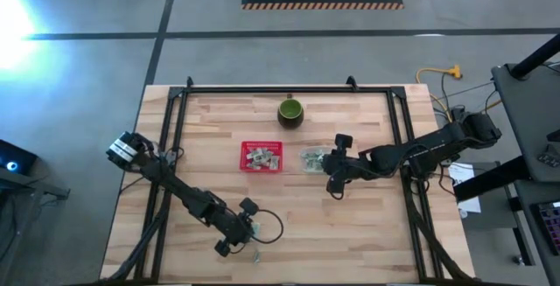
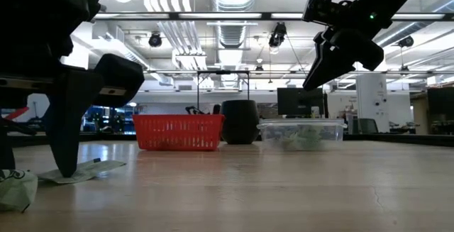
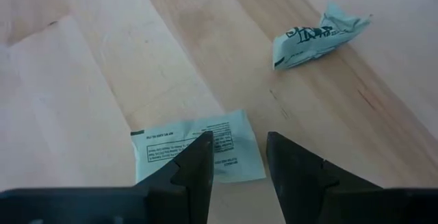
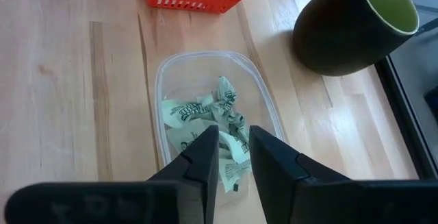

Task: Pick and place items into bin
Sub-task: Put the stevia packet into the red bin

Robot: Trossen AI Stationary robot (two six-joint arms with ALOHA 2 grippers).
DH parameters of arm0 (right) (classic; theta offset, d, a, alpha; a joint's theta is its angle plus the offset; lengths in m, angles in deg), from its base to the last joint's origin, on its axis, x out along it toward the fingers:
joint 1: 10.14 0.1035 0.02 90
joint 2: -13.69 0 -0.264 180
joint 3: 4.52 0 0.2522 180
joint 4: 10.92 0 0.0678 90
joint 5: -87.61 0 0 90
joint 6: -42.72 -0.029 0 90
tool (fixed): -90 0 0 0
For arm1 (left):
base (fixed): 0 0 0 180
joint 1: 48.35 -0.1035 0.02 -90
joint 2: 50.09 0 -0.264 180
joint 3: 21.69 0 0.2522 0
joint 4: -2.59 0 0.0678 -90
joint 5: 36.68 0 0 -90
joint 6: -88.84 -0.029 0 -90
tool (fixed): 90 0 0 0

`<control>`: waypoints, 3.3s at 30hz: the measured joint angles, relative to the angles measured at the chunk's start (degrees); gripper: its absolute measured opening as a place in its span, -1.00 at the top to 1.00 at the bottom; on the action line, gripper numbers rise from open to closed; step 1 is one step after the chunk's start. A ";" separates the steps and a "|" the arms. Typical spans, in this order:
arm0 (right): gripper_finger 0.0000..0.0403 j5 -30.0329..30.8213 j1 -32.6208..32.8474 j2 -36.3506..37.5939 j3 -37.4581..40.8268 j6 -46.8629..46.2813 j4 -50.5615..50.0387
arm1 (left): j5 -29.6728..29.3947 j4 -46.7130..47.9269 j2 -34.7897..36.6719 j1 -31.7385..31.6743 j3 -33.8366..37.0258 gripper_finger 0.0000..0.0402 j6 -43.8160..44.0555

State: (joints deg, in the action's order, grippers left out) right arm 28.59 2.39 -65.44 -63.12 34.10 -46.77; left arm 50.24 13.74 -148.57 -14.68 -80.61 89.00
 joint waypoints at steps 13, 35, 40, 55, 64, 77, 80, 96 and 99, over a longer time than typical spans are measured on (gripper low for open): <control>0.66 0.00 0.00 -0.07 0.07 -0.37 0.00 | -3.46 1.04 -0.59 0.06 0.05 0.82 0.07; 0.69 -0.07 0.00 -0.07 0.07 -0.39 0.01 | -5.45 2.40 0.88 -0.22 -0.08 0.98 -0.48; 0.70 -0.17 -0.01 -0.07 0.08 -0.39 0.01 | -5.48 2.21 1.81 -0.54 -0.06 0.77 -0.46; 0.70 -0.17 -0.01 -0.07 0.09 -0.85 0.04 | -8.53 0.95 2.56 -2.87 0.10 -0.01 1.05; 0.70 -0.15 -0.02 -0.04 0.17 -0.86 0.04 | -7.16 0.13 2.50 -4.97 0.39 -0.42 5.55; 0.72 -0.15 -0.02 -0.04 0.24 -0.87 0.07 | -1.54 -0.56 -0.78 -6.69 0.07 -0.52 6.97; 0.72 -0.15 -0.02 -0.04 0.28 -0.87 0.04 | -1.52 -0.42 -0.54 -6.67 0.10 -0.47 6.80; 0.72 -0.15 -0.02 -0.11 0.28 -0.85 0.02 | -1.72 0.27 -0.07 -6.67 0.07 0.26 5.09; 0.72 -0.15 -0.02 -0.11 0.28 -0.85 0.02 | -1.85 0.97 0.34 -6.67 0.07 0.36 5.03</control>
State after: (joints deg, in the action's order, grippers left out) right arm 28.44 2.37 -65.55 -62.84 33.24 -46.75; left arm 48.38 14.70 -148.22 -21.35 -80.53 94.03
